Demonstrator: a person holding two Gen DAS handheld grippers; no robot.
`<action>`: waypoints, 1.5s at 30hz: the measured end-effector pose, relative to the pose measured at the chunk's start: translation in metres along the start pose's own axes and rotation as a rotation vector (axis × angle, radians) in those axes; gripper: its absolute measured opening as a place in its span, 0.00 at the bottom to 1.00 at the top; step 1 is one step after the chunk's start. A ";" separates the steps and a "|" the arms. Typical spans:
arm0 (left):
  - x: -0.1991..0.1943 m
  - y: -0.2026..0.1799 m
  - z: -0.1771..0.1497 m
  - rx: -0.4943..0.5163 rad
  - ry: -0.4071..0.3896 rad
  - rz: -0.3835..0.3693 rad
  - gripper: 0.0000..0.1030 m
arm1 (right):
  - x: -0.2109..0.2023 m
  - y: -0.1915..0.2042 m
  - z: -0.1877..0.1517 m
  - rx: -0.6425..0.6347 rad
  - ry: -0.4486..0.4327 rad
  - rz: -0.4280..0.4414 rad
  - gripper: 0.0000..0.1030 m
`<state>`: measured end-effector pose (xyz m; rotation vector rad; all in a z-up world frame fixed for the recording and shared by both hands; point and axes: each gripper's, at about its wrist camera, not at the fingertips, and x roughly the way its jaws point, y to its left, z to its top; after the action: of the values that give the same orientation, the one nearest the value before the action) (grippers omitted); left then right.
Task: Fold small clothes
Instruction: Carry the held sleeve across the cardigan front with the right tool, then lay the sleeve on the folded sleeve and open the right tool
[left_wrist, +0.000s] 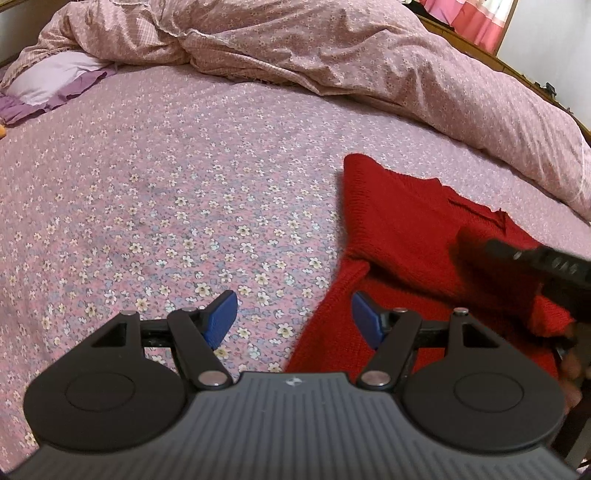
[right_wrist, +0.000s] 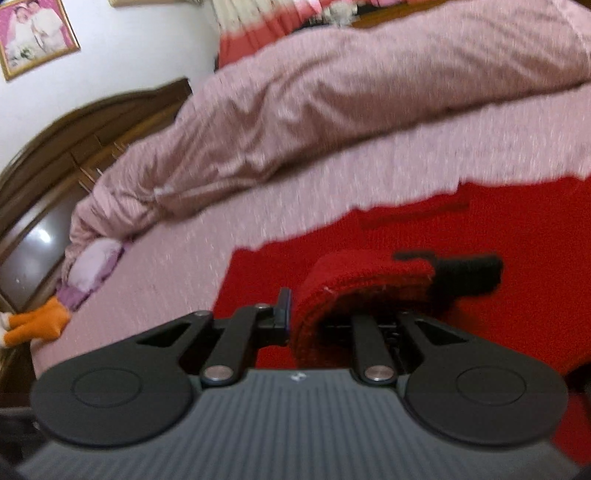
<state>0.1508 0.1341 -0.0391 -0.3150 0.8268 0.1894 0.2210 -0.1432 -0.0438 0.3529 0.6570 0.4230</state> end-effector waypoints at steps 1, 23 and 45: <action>0.000 0.000 0.000 0.001 0.000 0.000 0.71 | 0.003 0.000 -0.003 0.004 0.023 -0.004 0.17; -0.022 -0.075 0.005 0.170 -0.052 -0.102 0.71 | -0.093 -0.025 -0.031 0.107 0.057 -0.078 0.87; 0.022 -0.225 -0.019 0.510 -0.062 -0.105 0.71 | -0.125 -0.101 -0.070 0.347 0.090 -0.242 0.86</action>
<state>0.2168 -0.0823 -0.0219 0.1266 0.7661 -0.1118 0.1129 -0.2777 -0.0764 0.5778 0.8528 0.0919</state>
